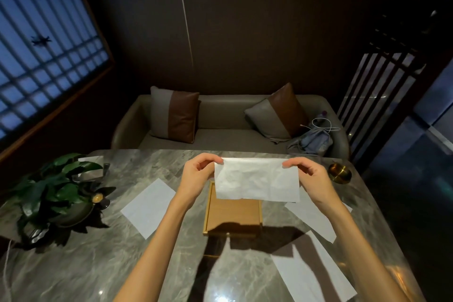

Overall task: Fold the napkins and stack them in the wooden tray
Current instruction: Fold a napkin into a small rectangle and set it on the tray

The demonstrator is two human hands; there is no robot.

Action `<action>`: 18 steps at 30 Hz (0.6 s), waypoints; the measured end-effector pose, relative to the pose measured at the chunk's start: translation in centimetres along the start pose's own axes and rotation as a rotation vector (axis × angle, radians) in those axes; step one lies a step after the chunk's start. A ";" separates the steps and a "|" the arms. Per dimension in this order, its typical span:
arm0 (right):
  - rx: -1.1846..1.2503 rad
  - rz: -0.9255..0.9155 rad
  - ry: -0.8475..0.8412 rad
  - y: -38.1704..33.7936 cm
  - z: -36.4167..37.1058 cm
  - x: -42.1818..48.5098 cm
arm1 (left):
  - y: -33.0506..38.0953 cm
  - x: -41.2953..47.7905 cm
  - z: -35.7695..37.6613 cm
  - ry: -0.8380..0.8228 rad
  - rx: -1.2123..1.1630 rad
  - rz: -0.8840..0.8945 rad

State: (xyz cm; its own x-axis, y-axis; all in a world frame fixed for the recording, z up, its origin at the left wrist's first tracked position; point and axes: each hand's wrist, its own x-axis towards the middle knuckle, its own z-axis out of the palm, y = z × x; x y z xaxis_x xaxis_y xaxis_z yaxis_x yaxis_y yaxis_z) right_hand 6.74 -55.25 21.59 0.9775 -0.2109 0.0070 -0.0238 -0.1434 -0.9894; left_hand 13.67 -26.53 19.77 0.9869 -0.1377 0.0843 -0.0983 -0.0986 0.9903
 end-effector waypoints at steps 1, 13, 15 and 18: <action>-0.015 -0.005 -0.017 0.2 -0.1 0.1 | -0.1 0.1 0.0 0.014 0.005 -0.003; -0.625 -0.282 -0.381 -2.9 3.0 0.9 | 1.0 -1.2 2.8 -0.419 0.472 0.019; -0.785 -0.316 -0.500 -3.7 3.8 1.3 | 1.3 -1.4 3.7 -0.523 0.380 -0.008; -0.740 -0.347 -0.472 -3.7 3.8 1.6 | 1.2 -1.8 4.3 -0.471 0.225 -0.005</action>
State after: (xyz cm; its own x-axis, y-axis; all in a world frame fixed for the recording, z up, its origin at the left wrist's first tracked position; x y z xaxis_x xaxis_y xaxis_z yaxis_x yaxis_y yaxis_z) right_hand 9.23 -51.35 24.69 0.9348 0.3494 0.0641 0.3163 -0.7364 -0.5981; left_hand 11.22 -30.69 20.35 0.8279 -0.5600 -0.0307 -0.1699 -0.3025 0.9379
